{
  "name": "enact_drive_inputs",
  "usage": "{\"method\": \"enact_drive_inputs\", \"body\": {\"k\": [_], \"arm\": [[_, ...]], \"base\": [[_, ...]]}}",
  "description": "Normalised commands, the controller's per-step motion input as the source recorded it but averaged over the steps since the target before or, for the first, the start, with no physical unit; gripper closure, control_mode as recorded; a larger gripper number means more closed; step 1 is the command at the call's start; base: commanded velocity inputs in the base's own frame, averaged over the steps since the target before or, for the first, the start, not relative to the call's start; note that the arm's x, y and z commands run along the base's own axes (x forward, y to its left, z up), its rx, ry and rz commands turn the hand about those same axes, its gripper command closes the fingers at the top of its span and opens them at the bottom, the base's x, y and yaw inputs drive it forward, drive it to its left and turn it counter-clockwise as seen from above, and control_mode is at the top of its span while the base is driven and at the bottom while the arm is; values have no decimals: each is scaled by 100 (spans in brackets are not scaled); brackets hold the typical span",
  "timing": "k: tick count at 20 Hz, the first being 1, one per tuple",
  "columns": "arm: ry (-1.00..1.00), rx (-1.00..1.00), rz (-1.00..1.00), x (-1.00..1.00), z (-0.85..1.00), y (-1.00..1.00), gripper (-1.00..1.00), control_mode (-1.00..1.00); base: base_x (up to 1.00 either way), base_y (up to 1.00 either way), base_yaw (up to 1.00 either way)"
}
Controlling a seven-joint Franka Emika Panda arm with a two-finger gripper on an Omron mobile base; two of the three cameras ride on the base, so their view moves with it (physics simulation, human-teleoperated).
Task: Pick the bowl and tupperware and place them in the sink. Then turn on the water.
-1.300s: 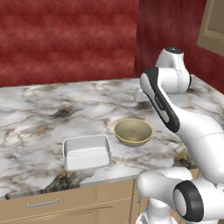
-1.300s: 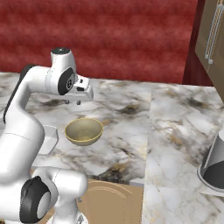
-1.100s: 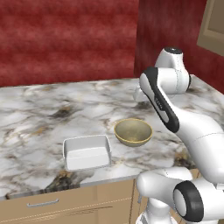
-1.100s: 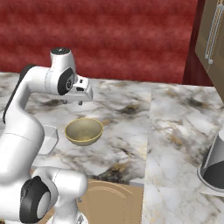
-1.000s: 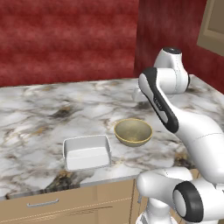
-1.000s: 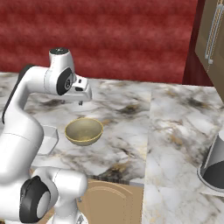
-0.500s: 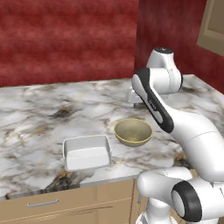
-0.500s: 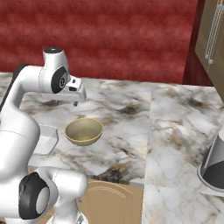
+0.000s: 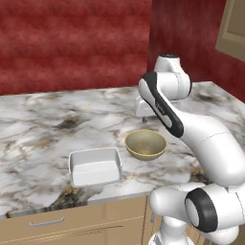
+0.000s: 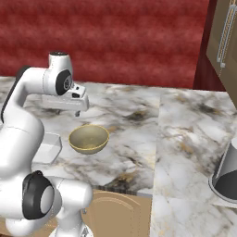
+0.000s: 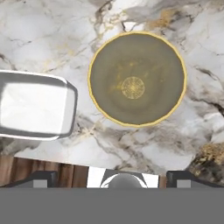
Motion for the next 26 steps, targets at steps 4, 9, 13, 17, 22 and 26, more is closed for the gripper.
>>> {"method": "enact_drive_inputs", "body": {"k": [4, 9, 13, 17, 22, 26], "arm": [[3, 0, -1, 0, -30, -7, -100, -100], [-4, 0, -4, 1, -52, -47, -100, -100], [-1, 0, -10, 0, -56, -66, -100, -100], [0, 0, -14, 1, -41, -58, -100, -100], [6, 0, -23, 21, -14, -29, -100, -100], [13, 0, -26, 32, 0, -12, -100, -100]], "base": [[0, 0, 0], [0, 0, 0], [0, 0, 0], [0, 0, 0], [0, 0, 0], [0, 0, 0]]}}
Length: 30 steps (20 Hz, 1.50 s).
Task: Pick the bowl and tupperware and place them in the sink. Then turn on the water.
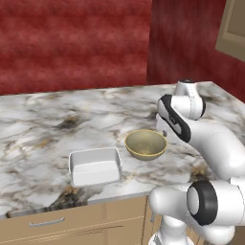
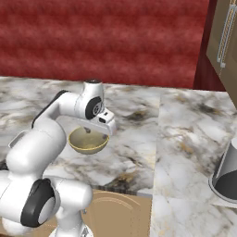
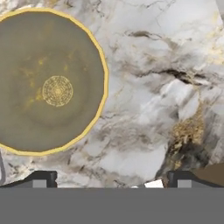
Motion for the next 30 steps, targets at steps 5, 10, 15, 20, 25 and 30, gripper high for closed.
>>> {"method": "enact_drive_inputs", "body": {"k": [5, 10, 15, 20, 25, 30], "arm": [[14, 0, -21, 46, -2, -2, -100, -100], [5, 1, -8, 30, -15, -7, -100, -100], [0, 4, 0, 26, -32, -4, -100, -100], [-1, 6, 0, 19, -49, 0, -100, -100], [-3, 3, 0, 27, -48, 0, -100, -100], [0, 0, 0, 16, -20, 0, -100, -100]], "base": [[0, 0, 0], [0, 0, 0], [0, 0, 0], [0, 0, 0], [0, 0, 0], [0, 0, 0]]}}
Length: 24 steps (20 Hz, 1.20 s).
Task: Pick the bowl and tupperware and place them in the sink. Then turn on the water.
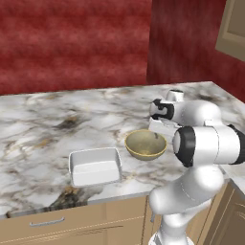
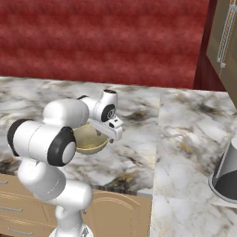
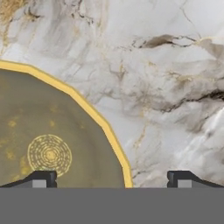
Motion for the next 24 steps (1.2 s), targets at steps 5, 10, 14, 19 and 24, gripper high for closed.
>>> {"method": "enact_drive_inputs", "body": {"k": [5, 10, 14, 19, 24], "arm": [[0, 0, 0, 0, -8, 0, -100, -100], [0, 0, 0, 0, -30, 0, -100, -100], [0, 0, 0, 0, -34, 0, -100, -100], [0, 0, 0, 0, -25, 0, -100, -100], [0, 0, 0, 0, -7, 0, -100, -100]], "base": [[0, 0, 0], [0, 0, 0], [0, 0, 0], [0, 0, 0], [0, 0, 0]]}}
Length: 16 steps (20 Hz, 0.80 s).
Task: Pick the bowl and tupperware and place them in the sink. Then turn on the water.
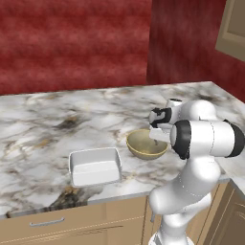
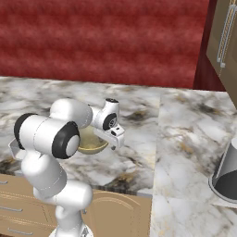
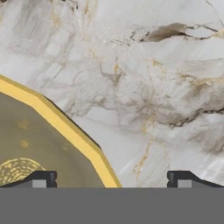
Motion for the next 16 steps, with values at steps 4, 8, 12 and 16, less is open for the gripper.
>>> {"method": "enact_drive_inputs", "body": {"k": [4, 8, 12, 16], "arm": [[0, 0, 0, 0, 0, 0, -100, -100], [0, 0, 0, 0, 0, 0, -100, -100], [0, 0, 0, 0, 0, 0, -100, -100], [0, 0, 0, 0, 0, 0, 100, -100]], "base": [[0, 0, 0], [0, 0, 0], [0, 0, 0], [0, 0, 0]]}}
